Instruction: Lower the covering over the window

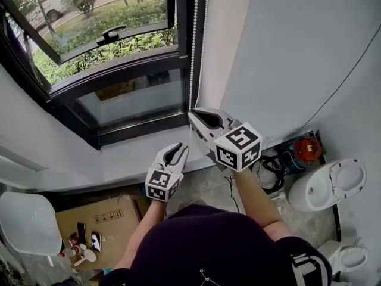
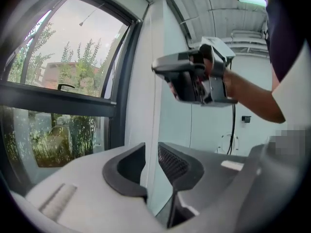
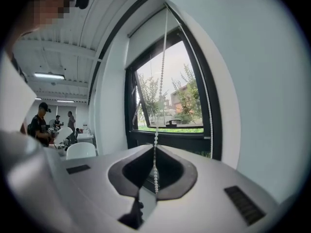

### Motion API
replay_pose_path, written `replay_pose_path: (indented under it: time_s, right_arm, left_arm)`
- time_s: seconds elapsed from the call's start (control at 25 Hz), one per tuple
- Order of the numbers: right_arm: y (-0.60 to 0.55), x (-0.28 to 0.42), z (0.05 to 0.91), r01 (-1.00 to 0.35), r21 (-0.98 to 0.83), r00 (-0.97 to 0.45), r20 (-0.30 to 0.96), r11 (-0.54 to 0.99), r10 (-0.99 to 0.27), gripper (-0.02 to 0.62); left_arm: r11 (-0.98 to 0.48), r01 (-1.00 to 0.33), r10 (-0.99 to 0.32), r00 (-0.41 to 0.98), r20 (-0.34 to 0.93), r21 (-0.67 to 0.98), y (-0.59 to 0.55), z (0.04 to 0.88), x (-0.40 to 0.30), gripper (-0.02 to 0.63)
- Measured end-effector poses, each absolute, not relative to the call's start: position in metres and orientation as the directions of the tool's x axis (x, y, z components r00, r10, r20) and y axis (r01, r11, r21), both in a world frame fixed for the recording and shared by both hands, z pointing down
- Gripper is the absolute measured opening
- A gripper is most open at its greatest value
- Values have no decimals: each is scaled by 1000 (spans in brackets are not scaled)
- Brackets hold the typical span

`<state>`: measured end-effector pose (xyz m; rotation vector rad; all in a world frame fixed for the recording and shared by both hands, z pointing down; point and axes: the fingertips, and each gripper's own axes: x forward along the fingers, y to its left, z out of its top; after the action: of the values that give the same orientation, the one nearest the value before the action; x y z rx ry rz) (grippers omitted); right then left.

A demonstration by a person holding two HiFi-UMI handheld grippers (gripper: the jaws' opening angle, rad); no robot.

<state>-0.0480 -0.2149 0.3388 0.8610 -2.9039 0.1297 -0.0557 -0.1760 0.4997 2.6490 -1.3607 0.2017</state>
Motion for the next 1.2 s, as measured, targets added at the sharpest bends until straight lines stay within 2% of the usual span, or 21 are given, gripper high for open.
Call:
replay_pose_path:
  time_s: [0.44,1.2]
  right_arm:
    - [-209,-44,429,-575,-62,-790,304,816,-533,21]
    - [-178,-44,560,-571,-108,-734,511,814,-448,21]
  left_arm:
    - [-552,-830,-830,556,34,80,-186,425,-79,72]
    - [-623,-781,-782,623,-15,37,-207,386,-46,72]
